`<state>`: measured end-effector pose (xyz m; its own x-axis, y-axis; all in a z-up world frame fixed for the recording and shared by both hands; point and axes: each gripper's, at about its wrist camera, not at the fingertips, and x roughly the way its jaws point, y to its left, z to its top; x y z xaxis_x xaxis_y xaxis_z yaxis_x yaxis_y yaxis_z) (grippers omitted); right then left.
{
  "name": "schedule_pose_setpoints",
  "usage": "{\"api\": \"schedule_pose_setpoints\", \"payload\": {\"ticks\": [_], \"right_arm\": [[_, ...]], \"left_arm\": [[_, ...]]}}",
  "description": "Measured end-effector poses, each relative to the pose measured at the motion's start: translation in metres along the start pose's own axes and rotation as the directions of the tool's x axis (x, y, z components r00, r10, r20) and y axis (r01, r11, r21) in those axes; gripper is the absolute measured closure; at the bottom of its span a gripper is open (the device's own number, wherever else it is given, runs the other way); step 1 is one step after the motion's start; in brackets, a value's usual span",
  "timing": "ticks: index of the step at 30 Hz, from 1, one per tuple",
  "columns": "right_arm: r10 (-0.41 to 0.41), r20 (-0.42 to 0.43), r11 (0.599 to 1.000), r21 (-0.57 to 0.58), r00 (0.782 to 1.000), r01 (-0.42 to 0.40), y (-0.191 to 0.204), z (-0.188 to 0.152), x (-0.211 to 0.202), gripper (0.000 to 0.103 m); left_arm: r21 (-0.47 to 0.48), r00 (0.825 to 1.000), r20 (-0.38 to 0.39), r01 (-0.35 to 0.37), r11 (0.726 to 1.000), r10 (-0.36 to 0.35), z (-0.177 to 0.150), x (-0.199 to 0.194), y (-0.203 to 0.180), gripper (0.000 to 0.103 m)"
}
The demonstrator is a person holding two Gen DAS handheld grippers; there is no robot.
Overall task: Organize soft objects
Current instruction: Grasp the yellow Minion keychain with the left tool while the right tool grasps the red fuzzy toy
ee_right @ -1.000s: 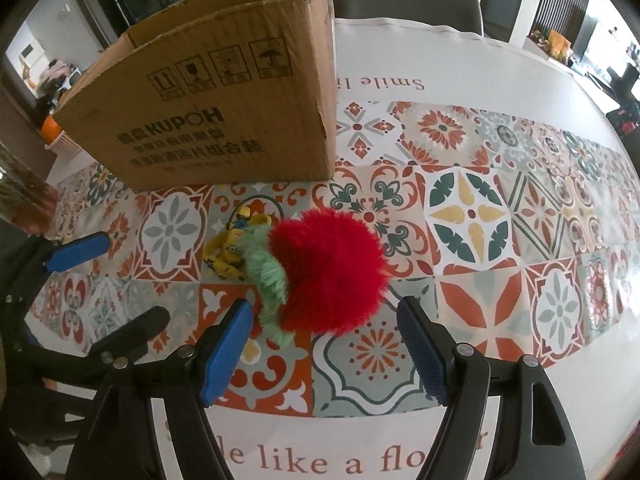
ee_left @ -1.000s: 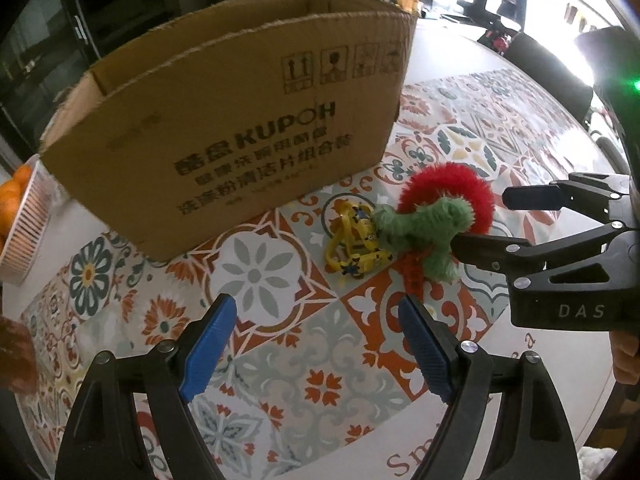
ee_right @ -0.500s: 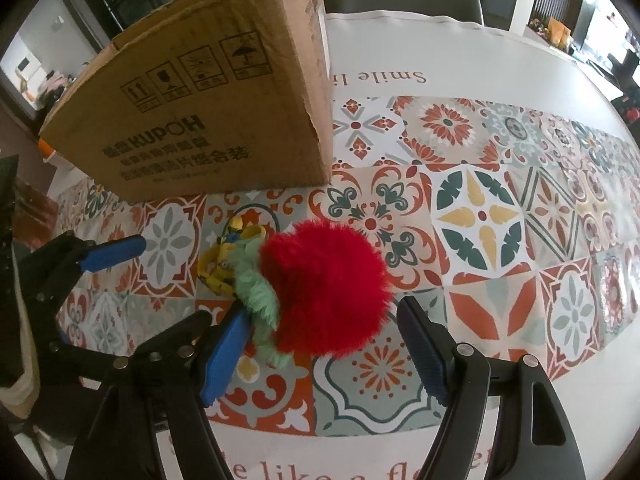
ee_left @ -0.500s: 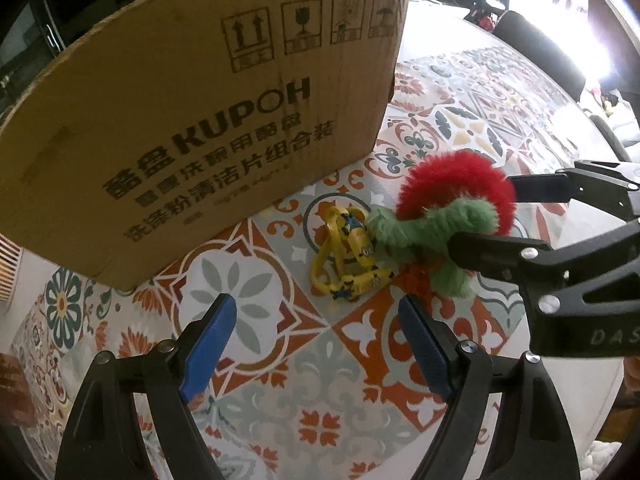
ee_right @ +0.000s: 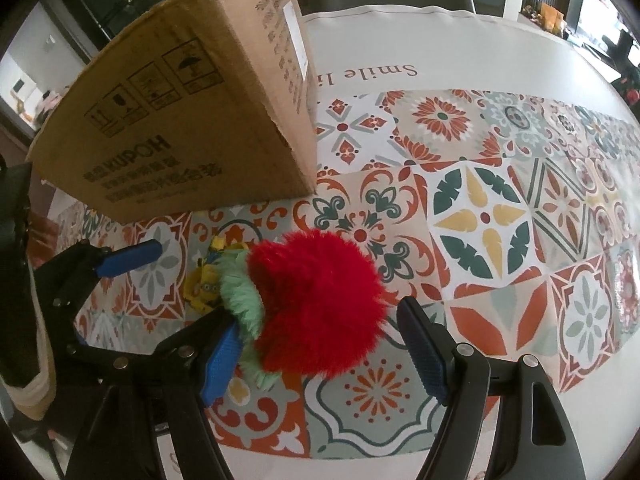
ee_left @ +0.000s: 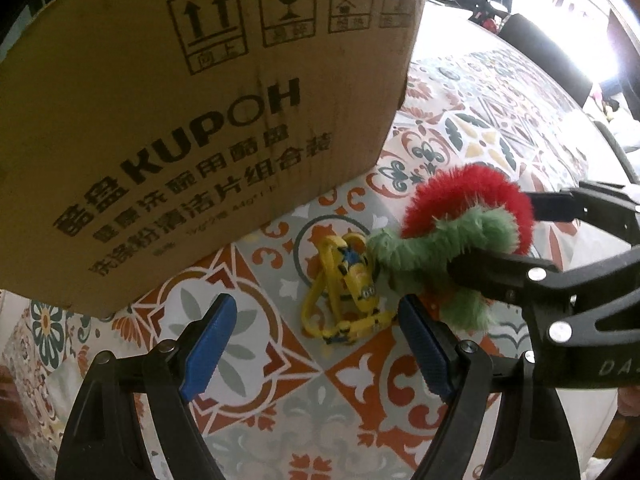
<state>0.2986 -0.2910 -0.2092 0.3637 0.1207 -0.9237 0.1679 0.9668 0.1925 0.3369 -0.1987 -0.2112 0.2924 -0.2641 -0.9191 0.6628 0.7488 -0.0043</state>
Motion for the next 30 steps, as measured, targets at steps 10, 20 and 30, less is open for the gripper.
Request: {"api": "schedule_pose_setpoints", "payload": {"ticks": [10,20,30], "right_arm": [[0.018,0.011,1.000,0.024,1.000,-0.019,-0.005,0.009,0.008,0.029],[0.046,0.003,0.998,0.042,0.999,-0.047,-0.001,0.008,0.020,0.051],[0.035,0.035,0.999,0.024,0.999,-0.036,0.008,0.002,0.010,0.059]], "left_arm": [[-0.040,1.000,0.004,-0.001,0.999,0.001,0.007,0.011,-0.002,0.044],[-0.102,1.000,0.007,0.028,0.994,-0.028,0.002,0.013,0.006,0.066],[-0.226,0.997,0.036,0.077,0.971,-0.070,-0.017,-0.001,0.023,0.069]]}}
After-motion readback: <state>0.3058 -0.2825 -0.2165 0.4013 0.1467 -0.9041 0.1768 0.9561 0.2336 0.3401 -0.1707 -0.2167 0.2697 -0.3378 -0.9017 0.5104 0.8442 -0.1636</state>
